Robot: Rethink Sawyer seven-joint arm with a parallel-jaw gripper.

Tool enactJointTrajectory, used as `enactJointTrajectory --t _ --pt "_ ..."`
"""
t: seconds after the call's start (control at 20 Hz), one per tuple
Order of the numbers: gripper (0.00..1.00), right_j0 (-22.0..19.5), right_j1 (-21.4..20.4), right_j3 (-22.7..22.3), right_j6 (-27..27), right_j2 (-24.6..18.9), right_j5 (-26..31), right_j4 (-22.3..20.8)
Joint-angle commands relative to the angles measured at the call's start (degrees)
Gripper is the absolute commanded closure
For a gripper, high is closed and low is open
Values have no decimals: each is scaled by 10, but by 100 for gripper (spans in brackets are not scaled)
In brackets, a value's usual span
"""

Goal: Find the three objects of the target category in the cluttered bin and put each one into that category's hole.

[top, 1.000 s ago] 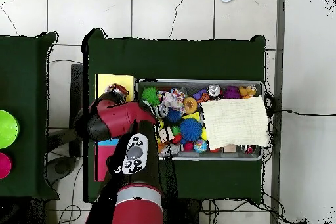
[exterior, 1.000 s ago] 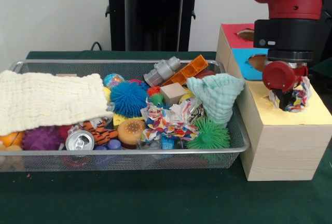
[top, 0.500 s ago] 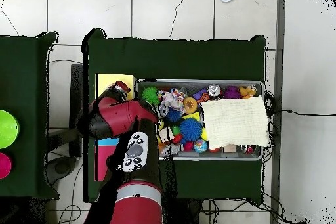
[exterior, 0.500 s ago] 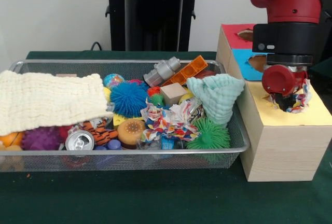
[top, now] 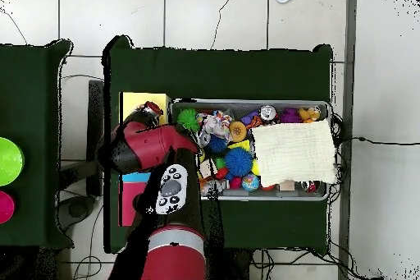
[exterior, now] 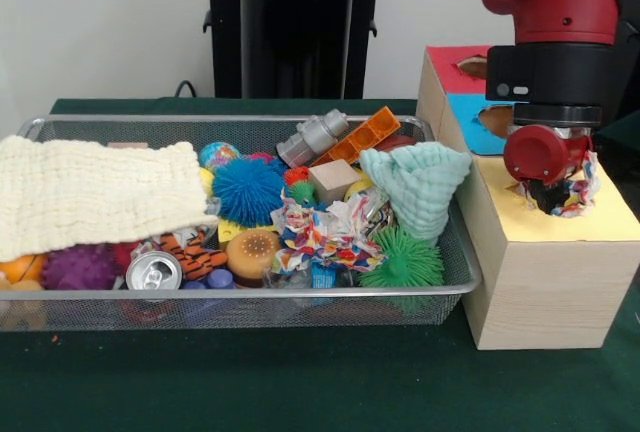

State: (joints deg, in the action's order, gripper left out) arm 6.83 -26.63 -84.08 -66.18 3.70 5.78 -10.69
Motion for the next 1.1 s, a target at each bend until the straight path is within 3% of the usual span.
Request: enactJointTrajectory --t 0.05,0.8,1.1 --pt "100 -45 -11 -63 -59 -48 88 -10" --pt "100 -48 -132 -120 -78 -59 162 19" --pt "100 -64 -152 -142 -78 -75 147 17"
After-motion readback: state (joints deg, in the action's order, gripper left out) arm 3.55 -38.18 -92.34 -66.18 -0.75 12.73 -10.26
